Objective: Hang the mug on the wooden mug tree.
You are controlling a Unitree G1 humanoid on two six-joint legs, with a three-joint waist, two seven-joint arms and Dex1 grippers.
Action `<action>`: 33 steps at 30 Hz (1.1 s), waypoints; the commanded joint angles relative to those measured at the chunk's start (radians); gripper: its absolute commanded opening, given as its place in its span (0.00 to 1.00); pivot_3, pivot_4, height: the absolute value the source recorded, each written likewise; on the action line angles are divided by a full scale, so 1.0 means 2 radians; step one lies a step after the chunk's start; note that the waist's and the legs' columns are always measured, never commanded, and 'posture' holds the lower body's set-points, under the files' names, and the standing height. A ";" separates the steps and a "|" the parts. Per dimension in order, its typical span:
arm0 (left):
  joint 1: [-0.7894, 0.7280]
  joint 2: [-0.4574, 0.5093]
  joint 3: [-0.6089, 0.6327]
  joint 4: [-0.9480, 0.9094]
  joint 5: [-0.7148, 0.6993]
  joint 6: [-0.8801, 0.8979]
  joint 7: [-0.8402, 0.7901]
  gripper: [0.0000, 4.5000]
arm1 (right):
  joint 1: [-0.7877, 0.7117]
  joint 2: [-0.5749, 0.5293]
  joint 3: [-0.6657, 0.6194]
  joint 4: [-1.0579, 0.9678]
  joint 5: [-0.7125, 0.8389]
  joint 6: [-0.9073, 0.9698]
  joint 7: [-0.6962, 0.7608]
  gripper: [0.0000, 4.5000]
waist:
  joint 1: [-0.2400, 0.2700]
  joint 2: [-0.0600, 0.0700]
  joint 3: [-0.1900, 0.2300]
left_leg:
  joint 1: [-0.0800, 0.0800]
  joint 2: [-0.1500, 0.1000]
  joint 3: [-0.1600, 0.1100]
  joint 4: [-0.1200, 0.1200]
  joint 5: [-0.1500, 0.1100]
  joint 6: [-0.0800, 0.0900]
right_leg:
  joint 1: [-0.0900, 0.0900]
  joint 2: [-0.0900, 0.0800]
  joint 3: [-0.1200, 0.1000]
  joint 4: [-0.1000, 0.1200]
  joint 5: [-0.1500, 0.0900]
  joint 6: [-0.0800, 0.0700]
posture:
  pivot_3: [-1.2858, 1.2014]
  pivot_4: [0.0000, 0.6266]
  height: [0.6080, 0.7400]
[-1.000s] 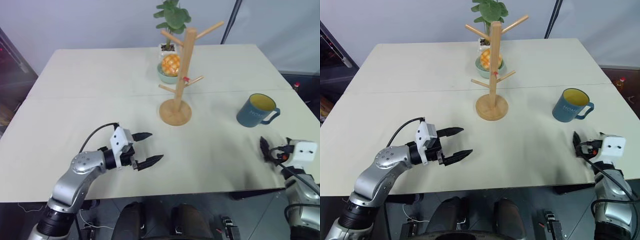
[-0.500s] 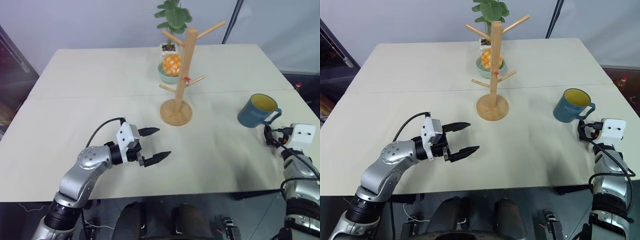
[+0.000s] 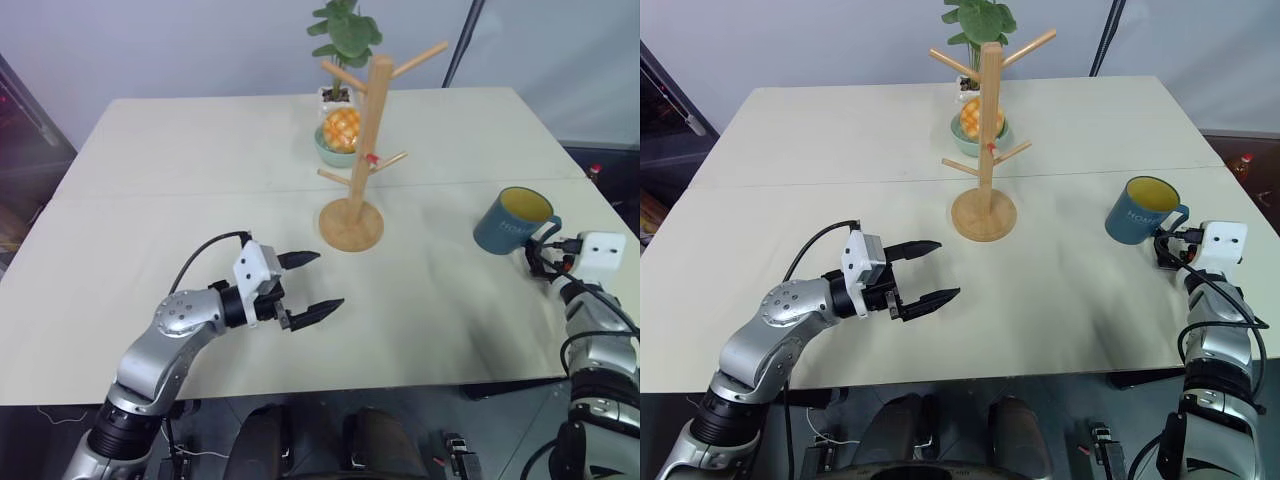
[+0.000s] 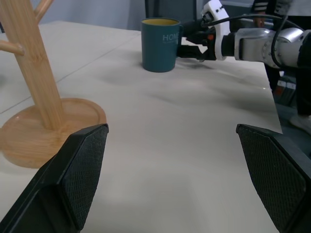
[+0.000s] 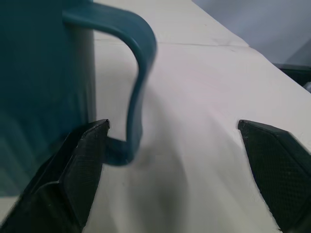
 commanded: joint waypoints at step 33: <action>-0.021 0.024 0.081 0.046 -0.017 -0.028 -0.001 1.00 | -0.071 -0.105 0.244 -0.628 -0.093 0.297 0.146 0.01 | 0.001 0.000 0.002 | -0.001 0.000 -0.001 0.000 0.000 0.000 | -0.001 -0.001 0.000 0.000 0.000 0.000 | 0.52 0.24 1.00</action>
